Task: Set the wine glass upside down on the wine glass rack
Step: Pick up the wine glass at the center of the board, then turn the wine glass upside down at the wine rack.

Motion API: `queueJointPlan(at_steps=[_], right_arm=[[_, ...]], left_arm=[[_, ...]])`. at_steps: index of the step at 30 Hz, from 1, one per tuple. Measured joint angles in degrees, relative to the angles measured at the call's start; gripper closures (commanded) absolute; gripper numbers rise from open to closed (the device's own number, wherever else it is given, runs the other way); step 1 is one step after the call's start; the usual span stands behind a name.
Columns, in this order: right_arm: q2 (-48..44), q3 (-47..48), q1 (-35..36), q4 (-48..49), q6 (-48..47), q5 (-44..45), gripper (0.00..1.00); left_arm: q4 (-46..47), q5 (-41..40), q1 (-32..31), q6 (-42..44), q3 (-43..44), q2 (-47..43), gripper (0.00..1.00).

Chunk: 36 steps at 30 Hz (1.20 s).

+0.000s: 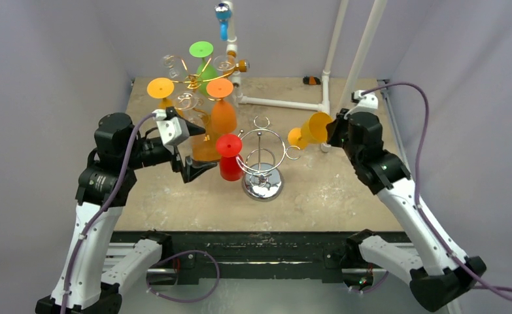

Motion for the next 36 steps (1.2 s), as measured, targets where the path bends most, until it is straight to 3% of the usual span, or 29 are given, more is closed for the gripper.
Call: queueJointPlan(at_steps=[6,14,22,30,33,36], right_arm=[[-10.0,6.7,0.0,-7.5,-0.7,-0.3,1.00],[-14.4,20.6,0.0,-11.2,-1.2,-6.4,1.00],[-10.9,23.6,0.0,-4.0,1.7,-18.5,1.00],[-5.5,21.7,0.0,1.4,5.5,-25.6,1.00],[-5.6,20.5,0.0,2.8,6.6,-27.5,1.00],[-6.0,19.9,0.0,3.9,7.5,-28.9,1.00]], left_arm=[[8.9,2.6,0.0,-9.8,0.0,3.5,0.00],[21.8,4.2,-1.9,-24.1,0.5,8.4,0.00],[25.4,-1.9,-13.4,-28.3,7.8,19.1,0.00],[28.3,-4.3,-15.0,-32.9,9.1,24.3,0.01],[29.8,-4.6,-15.1,-34.9,9.1,25.4,0.13],[30.9,-5.0,-15.1,-36.3,9.2,26.3,0.38]])
